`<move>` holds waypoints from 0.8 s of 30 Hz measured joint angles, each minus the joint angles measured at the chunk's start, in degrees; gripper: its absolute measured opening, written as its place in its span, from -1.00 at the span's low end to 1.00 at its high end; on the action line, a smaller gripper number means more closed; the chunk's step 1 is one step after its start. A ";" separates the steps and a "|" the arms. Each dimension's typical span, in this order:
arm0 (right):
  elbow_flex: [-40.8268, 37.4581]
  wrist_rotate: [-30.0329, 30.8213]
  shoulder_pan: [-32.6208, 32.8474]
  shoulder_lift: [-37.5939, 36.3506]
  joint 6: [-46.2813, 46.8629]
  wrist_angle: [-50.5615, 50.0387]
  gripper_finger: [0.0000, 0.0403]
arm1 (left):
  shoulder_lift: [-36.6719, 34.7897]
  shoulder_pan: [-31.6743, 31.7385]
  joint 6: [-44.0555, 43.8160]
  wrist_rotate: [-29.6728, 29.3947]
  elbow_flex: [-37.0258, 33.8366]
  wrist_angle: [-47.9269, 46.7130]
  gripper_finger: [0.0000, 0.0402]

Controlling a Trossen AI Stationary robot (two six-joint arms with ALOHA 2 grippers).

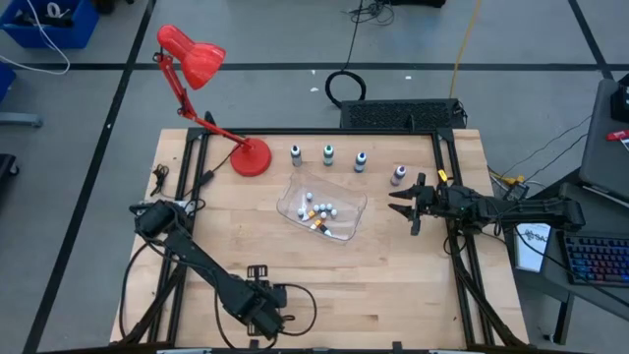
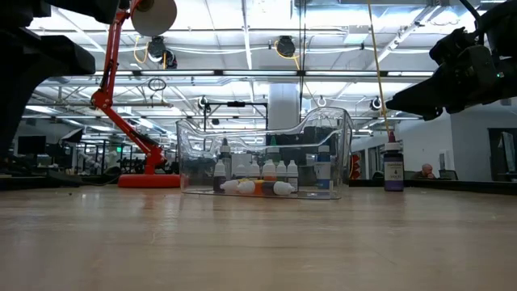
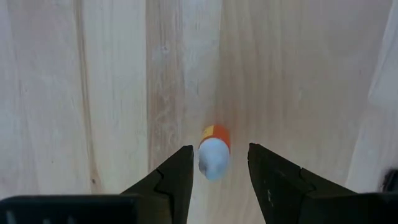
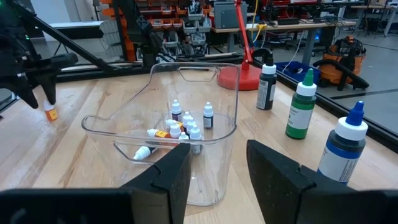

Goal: Pick & Place food coloring
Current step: Put the small orange food coloring bottle in the transparent bin

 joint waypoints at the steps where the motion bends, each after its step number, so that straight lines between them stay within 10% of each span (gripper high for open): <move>1: 0.00 0.00 0.00 0.00 0.00 0.00 -0.29 | -0.02 0.00 0.02 0.00 0.00 0.00 -0.23; 24: 0.00 0.00 0.00 0.00 0.00 0.00 -0.29 | -0.02 0.00 0.03 -0.61 0.00 -0.02 -0.23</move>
